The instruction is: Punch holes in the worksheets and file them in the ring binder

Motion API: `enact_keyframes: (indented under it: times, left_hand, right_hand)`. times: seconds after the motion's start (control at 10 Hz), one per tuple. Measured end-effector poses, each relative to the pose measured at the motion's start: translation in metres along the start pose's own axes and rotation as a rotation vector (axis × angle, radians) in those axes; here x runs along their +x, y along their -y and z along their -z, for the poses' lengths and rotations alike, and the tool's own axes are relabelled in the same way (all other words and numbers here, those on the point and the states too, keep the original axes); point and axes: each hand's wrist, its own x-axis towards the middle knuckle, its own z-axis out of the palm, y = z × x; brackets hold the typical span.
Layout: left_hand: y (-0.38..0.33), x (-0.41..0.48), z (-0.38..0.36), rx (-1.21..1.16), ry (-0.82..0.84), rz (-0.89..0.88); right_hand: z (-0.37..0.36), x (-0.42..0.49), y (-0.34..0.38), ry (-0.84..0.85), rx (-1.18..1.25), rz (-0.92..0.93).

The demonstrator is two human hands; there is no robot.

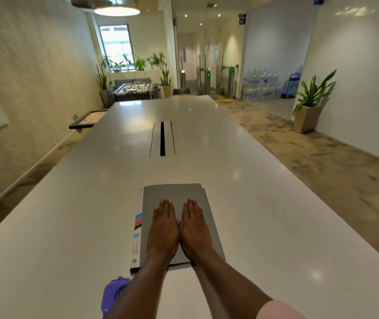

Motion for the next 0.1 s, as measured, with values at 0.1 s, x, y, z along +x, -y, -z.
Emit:
enact_keyframes:
  times: [0.1]
  left_hand:
    - [-0.0030, 0.0131, 0.0058, 0.015, -0.108, -0.053]
  right_hand:
    - [0.0100, 0.0158, -0.0032, -0.161, -0.015, 0.050]
